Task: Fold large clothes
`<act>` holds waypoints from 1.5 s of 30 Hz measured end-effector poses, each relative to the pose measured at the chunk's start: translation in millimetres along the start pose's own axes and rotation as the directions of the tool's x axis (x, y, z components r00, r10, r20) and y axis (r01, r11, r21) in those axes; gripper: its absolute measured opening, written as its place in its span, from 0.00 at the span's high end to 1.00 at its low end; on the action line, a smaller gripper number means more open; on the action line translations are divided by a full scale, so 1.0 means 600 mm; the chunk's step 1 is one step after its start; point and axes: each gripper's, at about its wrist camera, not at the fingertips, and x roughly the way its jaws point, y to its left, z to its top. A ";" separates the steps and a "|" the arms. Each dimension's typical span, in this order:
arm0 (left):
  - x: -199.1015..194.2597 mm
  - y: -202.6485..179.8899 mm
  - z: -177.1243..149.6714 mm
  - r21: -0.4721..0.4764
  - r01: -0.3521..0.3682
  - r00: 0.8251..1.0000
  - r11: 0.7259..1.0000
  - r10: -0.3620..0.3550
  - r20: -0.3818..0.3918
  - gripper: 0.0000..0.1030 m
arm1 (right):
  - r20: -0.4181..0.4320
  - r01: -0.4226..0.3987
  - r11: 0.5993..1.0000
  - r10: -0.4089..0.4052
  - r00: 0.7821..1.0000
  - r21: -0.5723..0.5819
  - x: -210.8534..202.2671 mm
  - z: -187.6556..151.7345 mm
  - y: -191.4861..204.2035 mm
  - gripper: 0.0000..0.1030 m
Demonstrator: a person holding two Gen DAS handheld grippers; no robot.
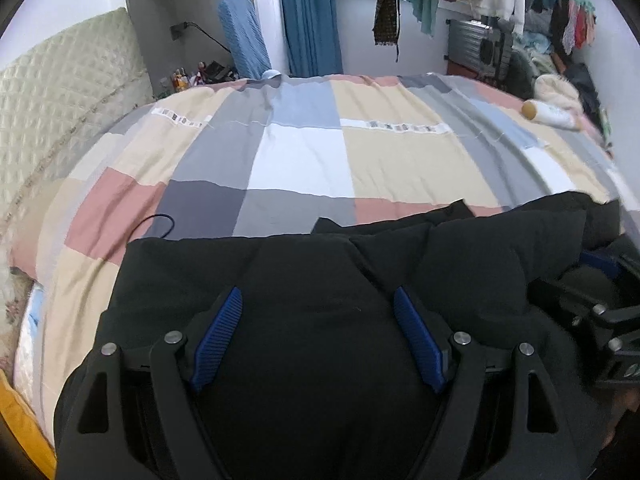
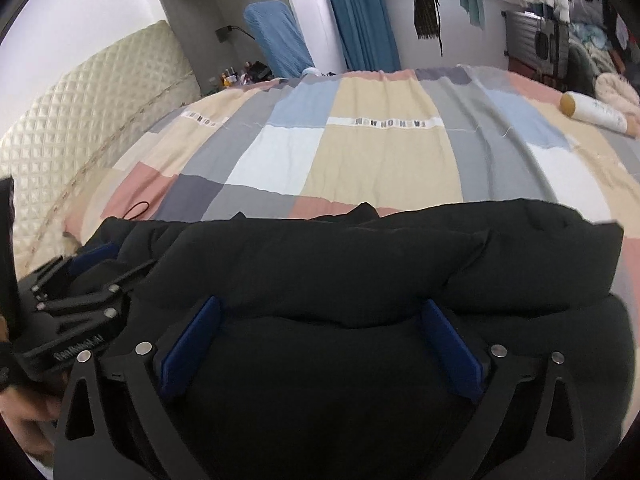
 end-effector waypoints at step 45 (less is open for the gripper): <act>-0.058 0.265 -0.107 -0.347 0.103 0.990 0.932 -0.129 -0.052 0.06 | 0.072 -0.010 0.934 -0.017 0.997 0.357 -0.119 -0.095 -0.280 0.01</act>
